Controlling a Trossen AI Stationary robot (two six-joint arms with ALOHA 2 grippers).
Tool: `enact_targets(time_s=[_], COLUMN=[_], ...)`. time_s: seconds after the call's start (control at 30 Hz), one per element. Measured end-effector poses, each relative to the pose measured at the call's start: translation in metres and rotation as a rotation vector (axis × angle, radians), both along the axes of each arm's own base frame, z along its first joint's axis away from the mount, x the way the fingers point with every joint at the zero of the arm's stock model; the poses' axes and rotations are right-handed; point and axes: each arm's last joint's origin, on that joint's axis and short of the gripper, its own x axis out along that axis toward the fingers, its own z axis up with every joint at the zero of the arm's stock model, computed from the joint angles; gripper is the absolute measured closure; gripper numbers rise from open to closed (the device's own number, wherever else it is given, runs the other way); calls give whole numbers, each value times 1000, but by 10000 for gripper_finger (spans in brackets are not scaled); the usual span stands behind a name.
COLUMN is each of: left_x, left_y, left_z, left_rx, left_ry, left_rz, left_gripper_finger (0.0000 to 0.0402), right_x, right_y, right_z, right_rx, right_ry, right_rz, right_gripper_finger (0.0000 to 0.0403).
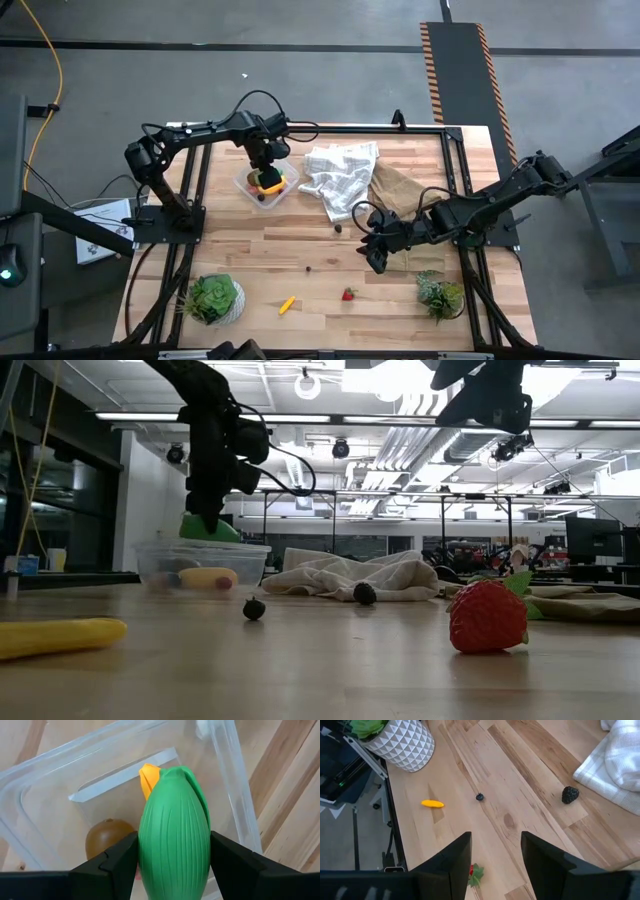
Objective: Pick and placing Produce into tupperware
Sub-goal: Put the green corn into the transparent bin, then put the red strawberry into the transparent bin
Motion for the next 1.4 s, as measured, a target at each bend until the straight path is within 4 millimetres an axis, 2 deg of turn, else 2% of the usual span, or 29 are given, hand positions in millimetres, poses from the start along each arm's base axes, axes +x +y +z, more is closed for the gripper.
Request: enact_targets(time_s=[0.3,0.67,0.9,1.03,1.17,1.4], left_x=[0,0,-2,-4,-12,-47], left_y=[0,0,-2,-4,-12,-47], left_z=[0,0,8,27,61,122], left_rx=[-1,-4,-37,-32,4,112], left_ry=[1,4,38,33,-51,-280], left_rz=[-1,1,21,-9,-13,33], left_gripper_finger=[189,115,99,99,99,98], right_x=[0,0,0,1,3,7], right_y=[0,0,-1,-2,-2,-2], right_z=[0,0,0,1,2,8], right_rx=[2,7,-10,0,23,37], right_ry=[0,0,-10,-14,-41,-121], right_rz=[-2,-8,-28,-56,-85,-134], right_gripper_finger=[240,240,240,240,240,240])
